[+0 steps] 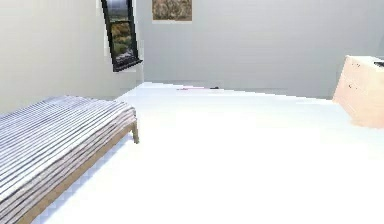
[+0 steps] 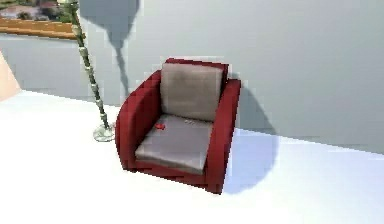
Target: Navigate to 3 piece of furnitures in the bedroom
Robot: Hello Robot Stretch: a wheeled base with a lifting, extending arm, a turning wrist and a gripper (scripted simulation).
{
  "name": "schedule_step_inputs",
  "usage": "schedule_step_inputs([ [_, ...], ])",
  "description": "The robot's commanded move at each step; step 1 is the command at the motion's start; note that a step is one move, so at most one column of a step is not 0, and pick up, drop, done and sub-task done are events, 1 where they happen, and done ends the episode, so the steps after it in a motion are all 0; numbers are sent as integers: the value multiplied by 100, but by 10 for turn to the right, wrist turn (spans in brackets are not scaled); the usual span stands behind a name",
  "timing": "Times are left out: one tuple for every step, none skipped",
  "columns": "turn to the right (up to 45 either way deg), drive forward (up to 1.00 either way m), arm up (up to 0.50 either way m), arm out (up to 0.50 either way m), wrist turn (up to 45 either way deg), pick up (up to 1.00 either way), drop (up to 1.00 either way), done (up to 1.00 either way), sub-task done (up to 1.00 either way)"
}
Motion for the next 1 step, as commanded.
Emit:
schedule_step_inputs([
  [450,0,0,0,0,0,0,0,0],
])
